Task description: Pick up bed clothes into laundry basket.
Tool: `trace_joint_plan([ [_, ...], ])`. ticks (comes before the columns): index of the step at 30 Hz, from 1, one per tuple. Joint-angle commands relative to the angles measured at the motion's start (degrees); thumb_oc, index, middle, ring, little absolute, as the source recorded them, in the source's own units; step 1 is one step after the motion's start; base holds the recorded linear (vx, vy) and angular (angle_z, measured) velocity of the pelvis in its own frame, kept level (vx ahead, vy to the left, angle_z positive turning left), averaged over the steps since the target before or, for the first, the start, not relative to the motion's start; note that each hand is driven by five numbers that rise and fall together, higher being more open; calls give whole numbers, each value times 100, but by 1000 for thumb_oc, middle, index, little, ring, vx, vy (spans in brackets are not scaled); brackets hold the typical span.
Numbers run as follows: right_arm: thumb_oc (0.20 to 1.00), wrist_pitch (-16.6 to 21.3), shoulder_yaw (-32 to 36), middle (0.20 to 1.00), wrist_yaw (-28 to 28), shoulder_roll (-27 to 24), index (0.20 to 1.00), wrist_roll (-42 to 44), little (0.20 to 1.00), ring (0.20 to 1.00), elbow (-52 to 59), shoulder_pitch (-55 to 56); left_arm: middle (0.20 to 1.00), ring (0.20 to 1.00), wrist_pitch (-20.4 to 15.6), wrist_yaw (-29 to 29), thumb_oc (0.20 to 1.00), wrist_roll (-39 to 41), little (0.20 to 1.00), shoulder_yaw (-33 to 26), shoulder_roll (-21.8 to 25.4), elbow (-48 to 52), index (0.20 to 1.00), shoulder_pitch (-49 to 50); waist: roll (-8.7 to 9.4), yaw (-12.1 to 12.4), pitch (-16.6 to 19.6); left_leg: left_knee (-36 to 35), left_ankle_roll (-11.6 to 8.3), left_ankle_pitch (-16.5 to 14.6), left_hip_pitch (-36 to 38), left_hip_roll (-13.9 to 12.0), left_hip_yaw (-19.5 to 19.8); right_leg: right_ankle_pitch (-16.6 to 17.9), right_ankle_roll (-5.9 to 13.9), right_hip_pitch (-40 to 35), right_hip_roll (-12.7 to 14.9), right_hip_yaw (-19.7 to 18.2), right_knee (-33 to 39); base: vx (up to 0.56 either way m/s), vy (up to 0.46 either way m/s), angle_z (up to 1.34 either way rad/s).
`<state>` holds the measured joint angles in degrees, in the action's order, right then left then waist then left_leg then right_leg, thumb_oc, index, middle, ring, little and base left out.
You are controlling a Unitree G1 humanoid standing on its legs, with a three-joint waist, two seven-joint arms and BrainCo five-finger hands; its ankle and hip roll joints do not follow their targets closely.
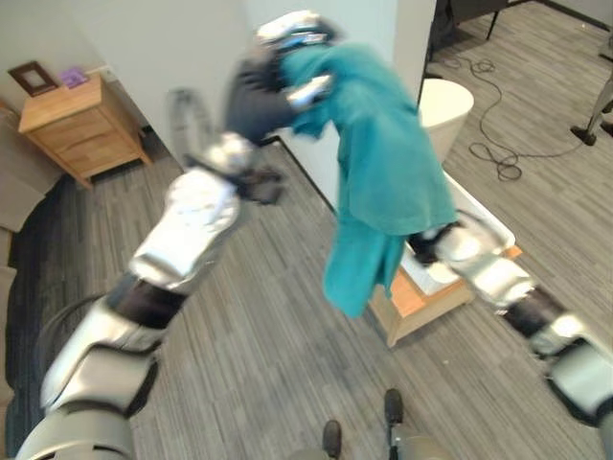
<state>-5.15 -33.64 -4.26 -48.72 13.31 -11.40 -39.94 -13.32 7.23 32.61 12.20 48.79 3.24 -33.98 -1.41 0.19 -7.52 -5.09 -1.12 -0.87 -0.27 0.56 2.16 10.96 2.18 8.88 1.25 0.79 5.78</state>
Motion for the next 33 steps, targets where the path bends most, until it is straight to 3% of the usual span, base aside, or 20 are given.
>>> trace_joint_plan([
  [1,200,287,986,200,-294,-959,200,-219,200,200,163,148,1000,1000,-30,-295,1000,323,1000,-763,563,-149,1000,864,364,-20,-64,9,-79,239,-344,-50,-485,-774,526,-501,341,196,-78,-23,-12,3],
  [2,200,285,985,200,-294,-960,200,-220,200,200,169,152,1000,1000,-26,-296,1000,322,1000,-773,561,-140,1000,878,362,-24,-59,9,-80,239,-346,-51,-484,-774,525,-499,341,197,-78,0,0,0],
  [3,200,354,1365,200,-364,-1789,200,-176,200,200,298,408,1000,1000,26,-355,1000,453,1000,-1312,640,-305,1000,1660,460,0,-117,9,-91,265,-404,-64,-487,-766,532,-451,331,218,-78,-34,-12,-1],
  [4,200,382,1526,200,-394,-2173,200,-143,200,200,342,493,1000,1000,48,-367,1000,485,1000,-1563,645,-374,1000,2006,506,0,-133,9,-97,278,-433,-74,-486,-758,530,-421,323,222,-78,-33,-12,0],
  [5,200,383,1536,200,-399,-2181,200,-139,200,200,357,510,1000,1000,51,-373,1000,487,1000,-1589,636,-353,1000,2039,500,-4,-126,9,-97,277,-436,-75,-486,-758,530,-418,323,222,-78,-42,-21,-8],
  [6,200,525,1736,200,-401,-2816,200,-103,200,200,398,513,1000,1000,97,-371,1000,504,1000,-1927,564,-531,1000,2549,624,9,-176,9,-108,299,-498,-101,-508,-735,533,-356,304,216,-78,-33,-19,-5],
  [8,200,675,1736,200,-312,-3258,200,-306,200,200,207,345,1000,1000,117,-397,1000,469,1000,-2096,469,-619,1000,2872,731,45,-221,9,-115,309,-529,-123,-525,-722,540,-306,290,208,-78,-21,-11,-4],
  [10,200,756,1523,200,-210,-3560,200,-513,200,200,-208,39,1000,1000,96,-453,1000,528,1000,-2093,391,-598,1000,2998,853,111,-293,9,-122,327,-590,-137,-530,-708,548,-251,284,211,-78,-41,-12,-5],
  [13,200,760,627,200,-47,-3963,200,-1058,200,200,-899,-1041,1000,1000,79,-548,1000,678,1000,-1831,117,-583,1000,2993,1052,222,-435,9,-128,357,-707,-153,-545,-663,558,-144,281,226,-78,-54,-8,-9],
  [15,200,767,-56,200,31,-4015,200,-1155,200,200,-1136,-1811,1000,1000,71,-551,1000,703,1000,-1798,-14,-577,1000,3009,1066,208,-469,9,-134,376,-760,-161,-560,-640,560,-84,279,214,-78,-40,1,4],
  [16,200,750,-447,200,207,-4095,200,-1388,200,200,-1509,-2423,1000,1000,71,-552,1000,764,1000,-1582,-175,-552,1000,2999,1210,282,-543,9,-141,399,-836,-172,-552,-613,561,-13,274,230,-78,-33,8,5],
  [18,200,721,-1977,200,451,-4025,200,-1679,200,200,-2217,-4120,1000,1000,130,-547,1000,825,1000,-1487,-636,-622,1000,3277,1261,276,-603,9,-143,428,-931,-181,-551,-584,561,78,261,215,-78,-23,6,1],
  [21,200,549,-2898,200,611,-3898,200,-2022,200,200,-2874,-5211,1000,1000,254,-544,1000,1076,1000,-1261,-1314,-831,1000,3630,1305,283,-688,9,-131,449,-1004,-168,-524,-570,560,135,262,232,-78,-5,5,-1],
  [22,200,549,-2898,200,611,-3898,200,-2022,200,200,-2874,-5211,1000,1000,254,-544,1000,1076,1000,-1261,-1314,-831,1000,3630,1305,283,-688,9,-131,449,-1004,-168,-524,-570,560,135,262,232,-78,-8,6,4],
  [24,200,491,-3570,200,656,-3802,200,-2170,200,200,-3199,-5933,1000,1000,326,-619,1000,1073,1000,-1223,-1542,-884,1000,3867,1276,293,-748,9,-120,455,-1053,-151,-491,-573,557,171,262,248,-78,-5,9,6],
  [29,200,369,-4190,200,697,-3728,200,-2546,200,200,-3633,-6509,1000,1000,436,-646,1000,1116,1000,-1363,-1974,-897,1000,4463,1234,397,-895,9,-112,489,-1179,-134,-410,-596,534,247,284,323,-78,-1,-10,11],
  [33,200,309,-3718,200,880,-3575,200,-2647,200,200,-3483,-6194,1000,1000,507,-683,1000,1014,1000,-1420,-2051,-790,1000,4796,1211,517,-1070,9,-103,527,-1363,-135,-333,-592,527,390,294,412,-78,-2,-30,10],
])
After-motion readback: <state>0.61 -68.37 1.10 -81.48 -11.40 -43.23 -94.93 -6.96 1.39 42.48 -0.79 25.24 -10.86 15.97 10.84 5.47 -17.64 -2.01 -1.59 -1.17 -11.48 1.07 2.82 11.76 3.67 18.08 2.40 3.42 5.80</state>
